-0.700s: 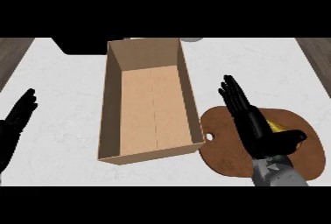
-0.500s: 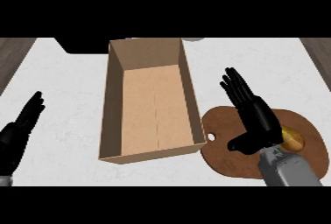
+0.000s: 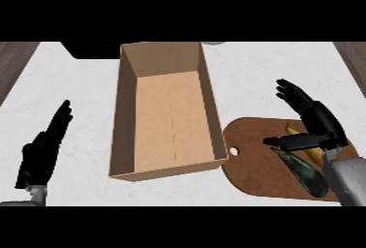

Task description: Pick the eggplant from the cutting board and place it in the cardboard box

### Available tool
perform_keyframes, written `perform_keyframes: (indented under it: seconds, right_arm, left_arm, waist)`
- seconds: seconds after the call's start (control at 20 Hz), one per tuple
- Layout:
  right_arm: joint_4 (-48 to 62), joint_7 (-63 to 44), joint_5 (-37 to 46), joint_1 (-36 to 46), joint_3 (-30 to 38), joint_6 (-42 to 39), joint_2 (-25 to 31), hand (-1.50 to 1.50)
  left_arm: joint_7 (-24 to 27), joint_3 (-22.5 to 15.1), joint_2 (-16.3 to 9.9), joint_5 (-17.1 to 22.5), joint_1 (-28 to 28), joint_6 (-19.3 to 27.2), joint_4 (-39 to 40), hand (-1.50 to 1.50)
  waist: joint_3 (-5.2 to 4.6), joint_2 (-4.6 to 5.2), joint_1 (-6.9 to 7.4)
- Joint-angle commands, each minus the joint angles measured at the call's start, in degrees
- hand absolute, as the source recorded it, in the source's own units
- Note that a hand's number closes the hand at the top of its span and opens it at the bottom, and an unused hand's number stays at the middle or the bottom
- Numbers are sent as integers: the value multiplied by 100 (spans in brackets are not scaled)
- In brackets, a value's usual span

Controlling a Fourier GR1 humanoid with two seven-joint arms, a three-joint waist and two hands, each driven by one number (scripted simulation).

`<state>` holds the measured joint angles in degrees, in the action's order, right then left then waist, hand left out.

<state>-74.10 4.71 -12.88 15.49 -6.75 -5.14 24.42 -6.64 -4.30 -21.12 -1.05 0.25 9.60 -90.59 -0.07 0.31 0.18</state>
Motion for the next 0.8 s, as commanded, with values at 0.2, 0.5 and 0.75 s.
perform_keyframes:
  seconds: [0.2,0.5,0.75]
  right_arm:
    - [861,839,811,321,-109,-1447,1350,-150]
    - [609,474,1793,905,-939,-2476,2366,-150]
    - [404,260,2223,1242,-1563,-3762,2999,-150]
  left_arm:
    - [-16,41,41,-54,-28,-89,41,0]
    - [45,-3,181,-85,-222,-83,324,0]
    - [71,-210,375,-300,31,115,143,0]
  waist:
    - [10,-4,61]
    - [-3,3,71]
    - [-1,-28,106]
